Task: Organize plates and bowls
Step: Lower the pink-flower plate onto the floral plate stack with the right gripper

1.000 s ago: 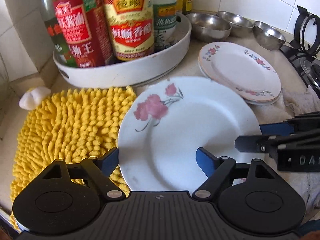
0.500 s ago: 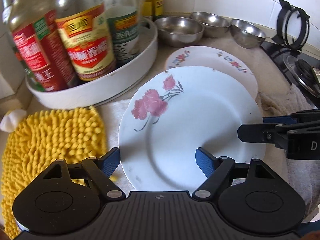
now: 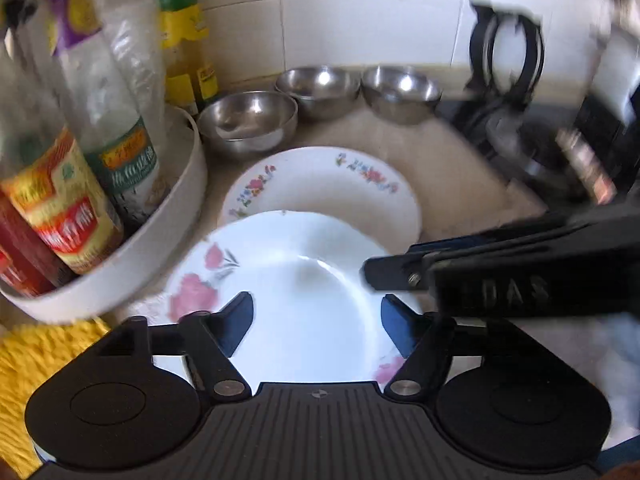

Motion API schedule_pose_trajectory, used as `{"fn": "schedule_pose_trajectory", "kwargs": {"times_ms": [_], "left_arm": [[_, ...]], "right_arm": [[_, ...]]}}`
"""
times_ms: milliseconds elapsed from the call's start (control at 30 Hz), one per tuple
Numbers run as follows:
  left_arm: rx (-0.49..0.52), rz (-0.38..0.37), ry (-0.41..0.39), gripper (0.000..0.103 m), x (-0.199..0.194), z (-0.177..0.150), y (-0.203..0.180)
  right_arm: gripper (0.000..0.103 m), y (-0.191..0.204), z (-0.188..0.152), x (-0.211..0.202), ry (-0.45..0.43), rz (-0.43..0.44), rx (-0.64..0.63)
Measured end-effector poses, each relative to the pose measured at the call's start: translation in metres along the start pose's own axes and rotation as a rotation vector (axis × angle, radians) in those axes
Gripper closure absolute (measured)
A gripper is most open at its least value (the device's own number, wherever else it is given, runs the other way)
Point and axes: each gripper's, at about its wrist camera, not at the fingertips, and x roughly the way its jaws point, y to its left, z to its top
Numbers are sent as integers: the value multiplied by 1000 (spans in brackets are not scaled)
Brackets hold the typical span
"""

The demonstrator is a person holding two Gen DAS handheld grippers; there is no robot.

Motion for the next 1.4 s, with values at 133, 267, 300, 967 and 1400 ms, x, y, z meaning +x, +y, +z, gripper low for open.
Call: {"fn": "schedule_pose_trajectory", "kwargs": {"times_ms": [133, 267, 300, 967, 1400], "left_arm": [[-68, 69, 10, 30, -7, -6, 37], [-133, 85, 44, 21, -5, -17, 72], [-147, 75, 43, 22, 0, -18, 79], [-94, -8, 45, 21, 35, -20, 71], [-49, -10, -46, 25, 21, 7, 51]], "right_arm": [[48, -20, -4, 2, 20, 4, 66], [46, -22, -14, 4, 73, 56, 78], [46, -21, -16, 6, 91, 63, 69], [50, 7, -33, 30, 160, 67, 47], [50, -6, -14, -7, 22, 43, 108]]}}
